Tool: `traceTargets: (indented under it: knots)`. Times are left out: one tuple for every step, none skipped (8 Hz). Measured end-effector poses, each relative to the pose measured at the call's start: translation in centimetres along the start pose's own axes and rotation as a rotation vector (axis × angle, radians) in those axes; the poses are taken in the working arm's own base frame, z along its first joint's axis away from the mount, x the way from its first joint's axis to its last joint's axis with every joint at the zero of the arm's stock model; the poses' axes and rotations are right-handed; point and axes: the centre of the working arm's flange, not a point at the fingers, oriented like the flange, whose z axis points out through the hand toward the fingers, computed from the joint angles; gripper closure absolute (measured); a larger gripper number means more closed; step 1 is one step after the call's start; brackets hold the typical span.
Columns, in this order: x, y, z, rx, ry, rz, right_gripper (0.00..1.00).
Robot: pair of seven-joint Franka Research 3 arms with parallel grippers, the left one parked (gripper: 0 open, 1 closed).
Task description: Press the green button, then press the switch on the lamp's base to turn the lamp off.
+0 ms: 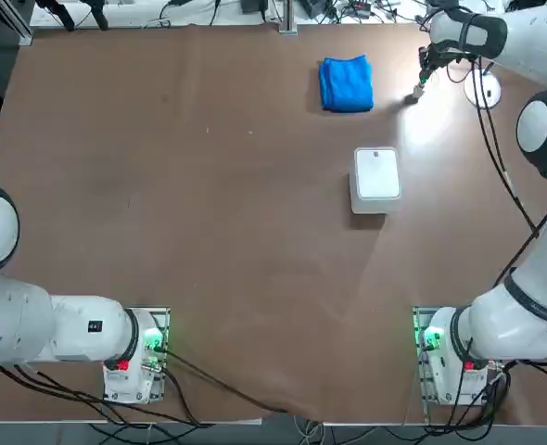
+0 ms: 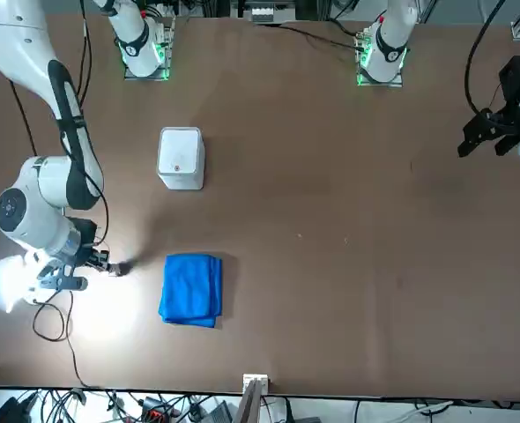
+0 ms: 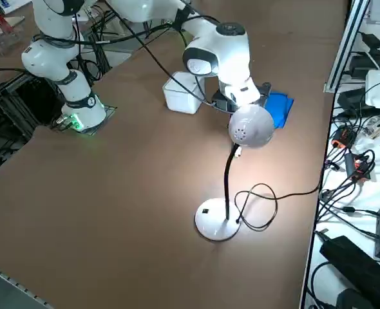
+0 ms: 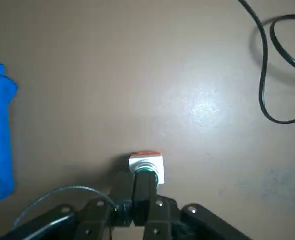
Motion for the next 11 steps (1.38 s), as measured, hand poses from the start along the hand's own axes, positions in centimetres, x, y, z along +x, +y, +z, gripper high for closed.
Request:
traceTargets:
  knots:
    - [-0.08,0.00,0.11,0.000,-0.002,0.001,0.99]
    - [-0.10,0.00,0.14,0.000,-0.002,0.001,0.99]
    - [-0.14,0.00,0.21,0.000,0.001,0.002,0.99]
    - [-0.20,0.01,0.34,0.000,0.004,0.002,0.99]
    - [-0.29,0.01,0.48,0.000,0.011,0.002,0.99]
    - [-0.41,0.01,0.60,0.000,0.015,0.003,0.99]
    - [-0.51,0.02,0.72,0.000,0.019,0.003,0.99]
    - [-0.59,0.02,0.72,0.000,0.025,0.003,0.99]
    - [-0.76,0.02,0.71,0.000,0.030,0.003,0.99]
    - [-0.88,0.02,0.73,0.000,0.034,0.003,0.99]
    - [-0.89,0.02,0.71,0.000,0.035,0.004,0.99]
